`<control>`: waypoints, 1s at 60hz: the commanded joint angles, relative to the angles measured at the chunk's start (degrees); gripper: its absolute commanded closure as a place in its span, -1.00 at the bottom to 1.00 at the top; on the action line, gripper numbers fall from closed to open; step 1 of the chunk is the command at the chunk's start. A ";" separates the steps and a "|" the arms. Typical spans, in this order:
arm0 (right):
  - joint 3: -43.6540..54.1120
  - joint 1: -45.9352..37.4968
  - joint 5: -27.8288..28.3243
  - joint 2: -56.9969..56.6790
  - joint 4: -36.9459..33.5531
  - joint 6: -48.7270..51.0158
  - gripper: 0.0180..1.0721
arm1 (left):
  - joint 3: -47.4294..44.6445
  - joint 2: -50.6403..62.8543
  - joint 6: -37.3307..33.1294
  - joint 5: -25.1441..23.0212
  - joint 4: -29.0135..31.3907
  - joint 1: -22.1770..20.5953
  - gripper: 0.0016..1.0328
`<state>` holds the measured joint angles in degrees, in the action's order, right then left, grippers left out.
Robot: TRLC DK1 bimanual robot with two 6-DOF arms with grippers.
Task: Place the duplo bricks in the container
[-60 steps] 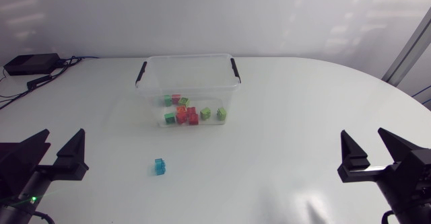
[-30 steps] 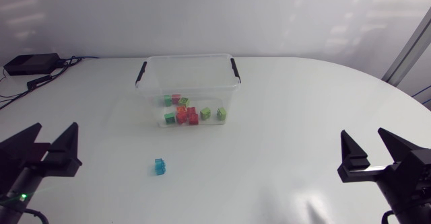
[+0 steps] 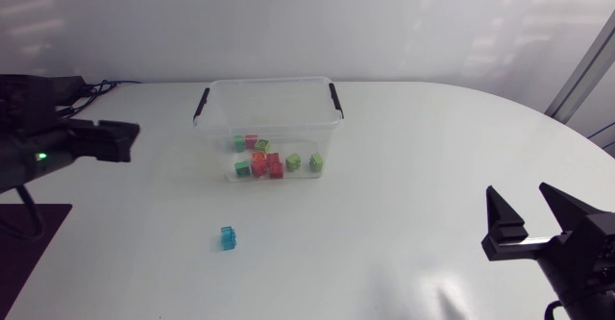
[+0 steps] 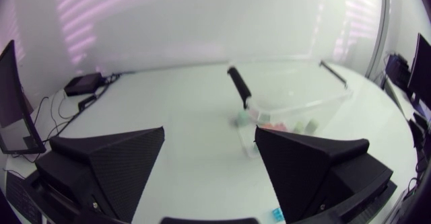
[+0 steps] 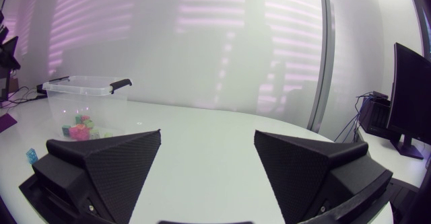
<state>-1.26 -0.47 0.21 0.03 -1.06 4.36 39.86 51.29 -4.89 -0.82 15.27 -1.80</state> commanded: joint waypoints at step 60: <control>1.26 0.12 0.23 -0.30 0.53 -0.05 -0.91 | 1.54 44.60 -55.76 -17.81 8.55 -16.39 -0.65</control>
<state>-1.26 -0.47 0.21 0.03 -1.06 4.36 39.99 92.84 -58.59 -17.85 23.92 -18.59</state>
